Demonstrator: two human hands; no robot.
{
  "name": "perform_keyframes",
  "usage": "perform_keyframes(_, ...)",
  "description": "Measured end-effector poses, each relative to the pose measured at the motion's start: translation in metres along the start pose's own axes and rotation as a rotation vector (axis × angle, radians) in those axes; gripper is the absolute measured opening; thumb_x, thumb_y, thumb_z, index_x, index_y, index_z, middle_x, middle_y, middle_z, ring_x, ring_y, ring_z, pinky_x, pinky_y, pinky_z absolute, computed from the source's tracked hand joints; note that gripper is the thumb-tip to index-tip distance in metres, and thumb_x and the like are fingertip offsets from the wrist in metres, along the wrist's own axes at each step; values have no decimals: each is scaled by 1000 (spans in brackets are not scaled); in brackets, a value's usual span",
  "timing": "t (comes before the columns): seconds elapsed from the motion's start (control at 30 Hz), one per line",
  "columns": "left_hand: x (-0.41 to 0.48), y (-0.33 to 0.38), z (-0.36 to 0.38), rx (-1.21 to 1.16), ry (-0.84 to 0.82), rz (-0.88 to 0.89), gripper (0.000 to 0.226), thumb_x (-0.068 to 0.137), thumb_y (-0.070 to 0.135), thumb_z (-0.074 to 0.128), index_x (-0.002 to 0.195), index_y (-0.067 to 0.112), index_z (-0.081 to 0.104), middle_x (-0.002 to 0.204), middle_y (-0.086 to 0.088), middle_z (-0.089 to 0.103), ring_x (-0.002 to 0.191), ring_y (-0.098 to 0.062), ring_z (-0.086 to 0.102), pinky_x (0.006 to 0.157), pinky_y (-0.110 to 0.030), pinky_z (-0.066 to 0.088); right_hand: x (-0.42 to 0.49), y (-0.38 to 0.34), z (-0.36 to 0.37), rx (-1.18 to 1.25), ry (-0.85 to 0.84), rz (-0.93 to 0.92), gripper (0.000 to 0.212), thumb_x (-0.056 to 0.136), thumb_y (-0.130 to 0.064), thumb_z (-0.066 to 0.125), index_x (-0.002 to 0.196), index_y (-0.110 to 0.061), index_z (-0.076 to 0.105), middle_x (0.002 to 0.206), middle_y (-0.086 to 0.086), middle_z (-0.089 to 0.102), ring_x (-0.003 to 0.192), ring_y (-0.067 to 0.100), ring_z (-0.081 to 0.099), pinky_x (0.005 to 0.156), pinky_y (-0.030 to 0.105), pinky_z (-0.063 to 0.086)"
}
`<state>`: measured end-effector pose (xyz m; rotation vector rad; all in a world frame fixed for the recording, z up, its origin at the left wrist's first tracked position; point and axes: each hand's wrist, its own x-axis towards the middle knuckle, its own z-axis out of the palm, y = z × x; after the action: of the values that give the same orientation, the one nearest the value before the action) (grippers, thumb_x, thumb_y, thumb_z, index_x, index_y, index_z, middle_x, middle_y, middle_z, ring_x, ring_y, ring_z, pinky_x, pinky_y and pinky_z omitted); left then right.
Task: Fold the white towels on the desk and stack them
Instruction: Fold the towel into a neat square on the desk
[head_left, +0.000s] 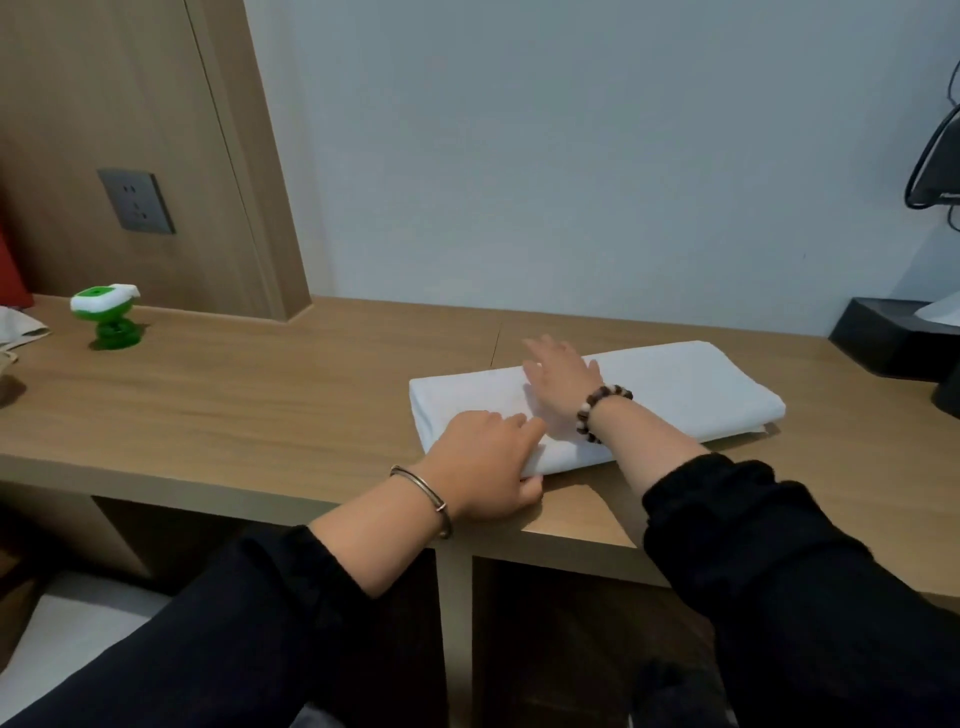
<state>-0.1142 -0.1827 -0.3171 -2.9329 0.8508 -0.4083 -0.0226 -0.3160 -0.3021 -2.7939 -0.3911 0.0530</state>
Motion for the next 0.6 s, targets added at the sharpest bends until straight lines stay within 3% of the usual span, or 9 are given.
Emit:
perform_keyframes(0.07,-3,-15,-9,-242,15,-60,26,91,41,47,88,17,57,83,1,66,74,-18,56,65,-29,36,7,2,21,-173,-63,10,52,101,-37,16,151,-26,13,160,0,1,147,20,0,114,54,1)
perform_keyframes(0.13,-7,-45,-15,-539,173,-260,21,92,27,51,85,15,67,82,7,68,76,-10,58,68,-26,40,10,9,30,-208,-52,-4,54,99,-43,12,151,-27,12,160,-1,0,147,20,-1,114,54,0)
perform_keyframes(0.2,-12,-80,-12,-748,326,-500,23,87,7,52,99,17,69,98,9,65,92,-5,57,80,-20,41,12,14,31,-214,-56,-27,55,99,-45,12,151,-28,11,160,-1,0,147,20,-1,114,54,1)
perform_keyframes(0.27,-19,-109,-2,-857,201,-612,39,83,-2,53,118,15,60,113,5,58,108,-8,52,87,-18,38,13,17,31,-226,-66,-49,55,99,-46,11,151,-28,9,160,-2,-1,147,20,-1,114,54,1)
perform_keyframes(0.37,-24,-126,14,-983,-56,-575,44,85,2,61,126,16,53,115,2,61,104,-10,56,75,-11,42,12,21,31,-238,-76,-92,54,100,-45,12,151,-30,10,160,-4,2,147,17,0,114,51,1)
perform_keyframes(0.53,-18,-125,19,-1173,-49,-512,35,79,-10,62,109,6,67,96,-5,69,92,-17,63,79,-26,50,10,25,27,-226,-74,-139,52,100,-45,16,151,-30,13,159,-6,8,146,15,3,115,49,3)
perform_keyframes(0.6,-18,-126,16,-1201,-117,-470,37,79,-11,59,109,8,68,94,-3,70,87,-12,63,74,-24,49,9,26,26,-226,-76,-147,52,101,-44,16,151,-30,14,159,-6,8,146,15,3,115,49,3)
